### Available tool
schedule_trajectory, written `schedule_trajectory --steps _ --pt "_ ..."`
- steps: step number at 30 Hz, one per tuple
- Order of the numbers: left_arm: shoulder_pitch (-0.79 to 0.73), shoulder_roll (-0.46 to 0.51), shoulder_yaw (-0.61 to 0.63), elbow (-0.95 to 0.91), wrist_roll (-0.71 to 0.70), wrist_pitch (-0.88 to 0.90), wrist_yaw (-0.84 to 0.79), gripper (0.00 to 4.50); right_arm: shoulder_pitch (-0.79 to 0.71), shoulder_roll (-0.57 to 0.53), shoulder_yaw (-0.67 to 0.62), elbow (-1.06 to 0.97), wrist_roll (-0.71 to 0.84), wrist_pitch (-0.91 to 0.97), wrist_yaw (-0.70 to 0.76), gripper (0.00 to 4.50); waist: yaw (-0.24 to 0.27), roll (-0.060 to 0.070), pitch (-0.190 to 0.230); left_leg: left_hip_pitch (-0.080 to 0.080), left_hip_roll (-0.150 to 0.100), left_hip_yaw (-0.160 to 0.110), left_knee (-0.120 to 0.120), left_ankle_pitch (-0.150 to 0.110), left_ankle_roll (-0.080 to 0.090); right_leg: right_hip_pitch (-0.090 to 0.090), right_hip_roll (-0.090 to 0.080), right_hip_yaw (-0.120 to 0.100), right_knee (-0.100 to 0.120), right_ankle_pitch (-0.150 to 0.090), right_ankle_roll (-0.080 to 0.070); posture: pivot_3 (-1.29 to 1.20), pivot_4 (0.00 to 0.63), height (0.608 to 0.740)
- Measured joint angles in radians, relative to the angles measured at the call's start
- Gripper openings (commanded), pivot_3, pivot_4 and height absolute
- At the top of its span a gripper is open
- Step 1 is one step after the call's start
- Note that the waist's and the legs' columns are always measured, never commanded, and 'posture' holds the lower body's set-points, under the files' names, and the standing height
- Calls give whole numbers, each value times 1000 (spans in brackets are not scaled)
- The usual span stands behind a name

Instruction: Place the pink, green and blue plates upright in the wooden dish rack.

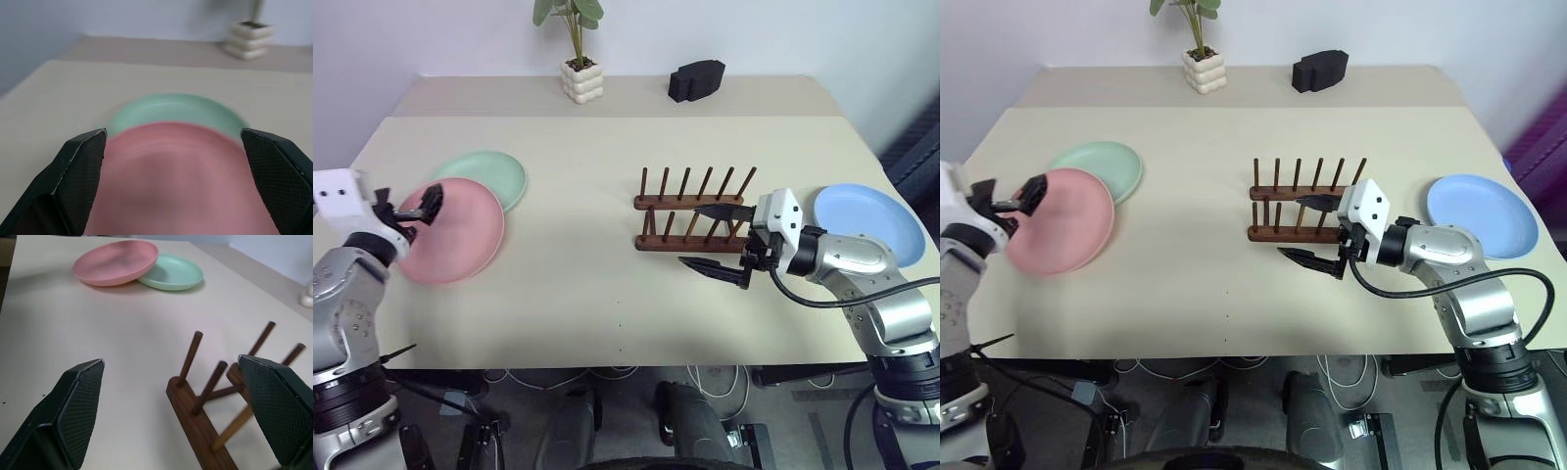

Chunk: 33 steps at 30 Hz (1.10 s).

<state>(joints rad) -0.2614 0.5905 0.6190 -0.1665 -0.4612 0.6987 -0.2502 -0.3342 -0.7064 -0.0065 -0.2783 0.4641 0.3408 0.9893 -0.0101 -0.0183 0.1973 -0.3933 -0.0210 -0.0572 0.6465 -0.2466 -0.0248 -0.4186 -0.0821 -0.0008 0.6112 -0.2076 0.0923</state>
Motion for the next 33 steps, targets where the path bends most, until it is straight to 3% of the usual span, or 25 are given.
schedule_trajectory --steps 5,18,21,28,33 --pt "5 -3 111 102 -8 89 105 4500 0 6 1 16 -12 -17 6 4465 0 -1 0 0 0 0 0 0 0 0 0 0 0 0 0 0 150 736" --pt "33 -67 102 200 -34 189 126 4500 37 9 -4 6 -9 -41 26 4465 -1 -1 0 0 0 0 0 0 0 -1 0 0 0 0 0 0 150 736" --pt "33 -81 111 207 -44 174 127 3661 37 9 -4 -2 -9 -37 23 4500 0 -1 0 0 0 0 0 0 0 -1 -1 0 0 0 0 0 150 736" --pt "54 -104 143 223 -76 133 123 114 37 9 -4 -12 -9 -20 17 4500 1 -2 0 0 0 0 0 0 0 -1 -2 0 0 0 0 0 150 736" --pt "71 -113 154 206 -111 85 111 46 33 9 -3 -12 -10 -21 20 4500 -1 0 -1 0 0 0 0 0 0 -1 -2 0 0 0 -1 0 150 736"
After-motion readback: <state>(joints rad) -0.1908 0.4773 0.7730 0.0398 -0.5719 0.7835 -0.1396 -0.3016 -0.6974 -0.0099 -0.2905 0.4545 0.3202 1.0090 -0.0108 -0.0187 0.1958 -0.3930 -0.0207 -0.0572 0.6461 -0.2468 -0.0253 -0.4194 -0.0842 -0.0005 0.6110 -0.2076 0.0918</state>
